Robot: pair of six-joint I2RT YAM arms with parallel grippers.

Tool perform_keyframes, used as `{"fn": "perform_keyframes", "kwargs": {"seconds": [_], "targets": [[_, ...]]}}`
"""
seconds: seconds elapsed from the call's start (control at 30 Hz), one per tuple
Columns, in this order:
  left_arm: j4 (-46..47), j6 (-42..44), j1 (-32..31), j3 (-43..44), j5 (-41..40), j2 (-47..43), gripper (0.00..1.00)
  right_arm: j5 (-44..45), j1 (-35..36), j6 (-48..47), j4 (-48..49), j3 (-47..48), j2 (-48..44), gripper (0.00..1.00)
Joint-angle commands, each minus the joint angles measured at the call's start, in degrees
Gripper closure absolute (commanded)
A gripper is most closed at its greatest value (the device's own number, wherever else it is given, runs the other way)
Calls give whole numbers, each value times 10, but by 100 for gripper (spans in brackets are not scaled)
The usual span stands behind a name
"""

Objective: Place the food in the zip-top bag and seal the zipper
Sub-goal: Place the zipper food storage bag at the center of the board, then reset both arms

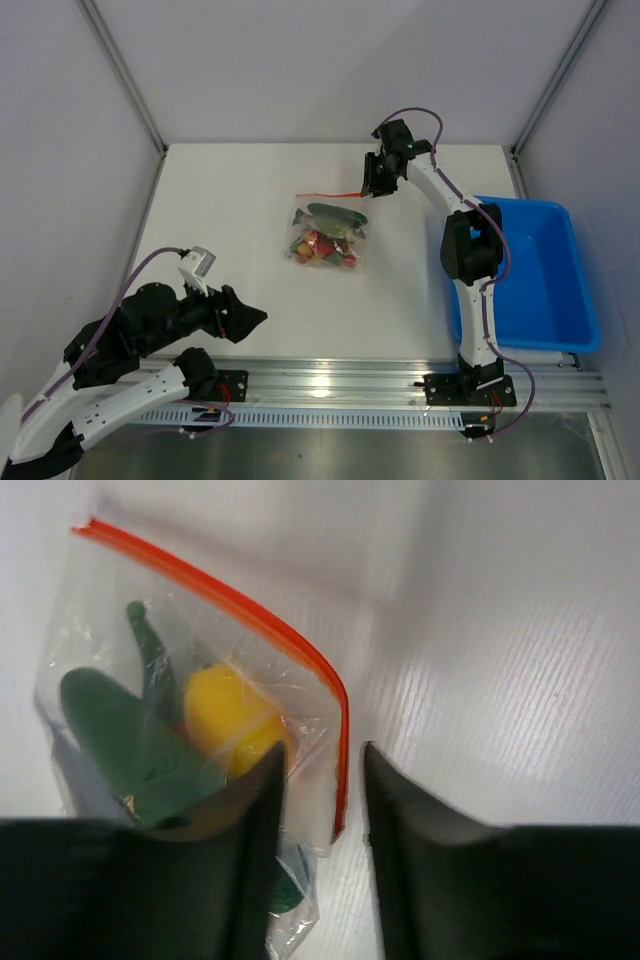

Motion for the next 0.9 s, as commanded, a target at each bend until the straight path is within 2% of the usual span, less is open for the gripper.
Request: {"fn": "perform_keyframes", "kwargs": {"seconds": [0.0,0.07,0.1,0.17,0.23,0.37,0.6,0.77,0.87], "targets": [[22,-10,-2,-10,31,0,0,11,3,3,-11,16,-9,51],[32,-10,-2,-21,35,-1,0,36,3,-4,-1,0,-39,43],[44,-12,-2,-27,39,1,1,46,4,-6,-1,-5,-50,28],[58,-14,-2,-37,43,6,0,66,6,-13,-2,-30,-97,10],[79,-16,-2,-45,51,16,0,109,12,-16,-3,-74,-138,1],[108,-15,-2,-56,55,38,1,188,52,-18,-5,-191,-256,1],[160,-15,-2,-69,75,82,0,309,164,93,-6,-460,-490,1],[238,-35,-1,-104,97,103,0,328,220,189,-22,-577,-614,0],[271,-45,-1,-122,114,129,1,308,233,205,15,-650,-707,0]]}}
